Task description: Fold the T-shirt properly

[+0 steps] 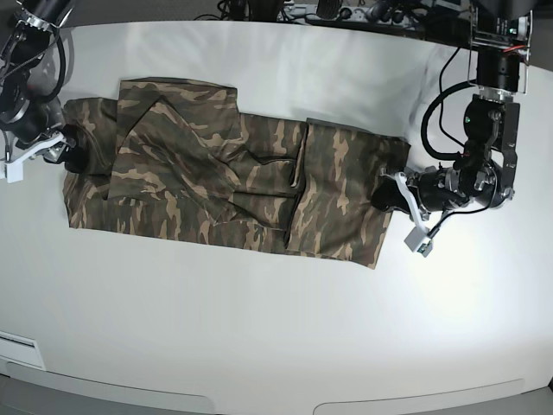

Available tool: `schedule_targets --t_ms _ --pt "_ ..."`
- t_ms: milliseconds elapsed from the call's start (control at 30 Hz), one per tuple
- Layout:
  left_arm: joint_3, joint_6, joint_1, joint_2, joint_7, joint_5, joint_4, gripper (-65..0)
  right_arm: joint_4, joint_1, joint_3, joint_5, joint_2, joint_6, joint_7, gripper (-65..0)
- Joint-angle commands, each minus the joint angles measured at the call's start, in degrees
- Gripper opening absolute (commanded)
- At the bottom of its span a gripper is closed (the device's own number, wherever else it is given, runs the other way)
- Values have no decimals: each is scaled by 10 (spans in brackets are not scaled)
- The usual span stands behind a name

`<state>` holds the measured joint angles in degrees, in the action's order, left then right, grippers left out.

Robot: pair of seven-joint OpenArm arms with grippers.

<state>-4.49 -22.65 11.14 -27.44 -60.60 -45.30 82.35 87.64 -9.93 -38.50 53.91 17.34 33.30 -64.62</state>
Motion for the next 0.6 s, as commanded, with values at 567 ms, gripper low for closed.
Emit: schedule_targets --t_ms 567 --pt "1 8 0 -8 -32 13 -1 -650 6 3 78 90 -21 62 -36 -287"
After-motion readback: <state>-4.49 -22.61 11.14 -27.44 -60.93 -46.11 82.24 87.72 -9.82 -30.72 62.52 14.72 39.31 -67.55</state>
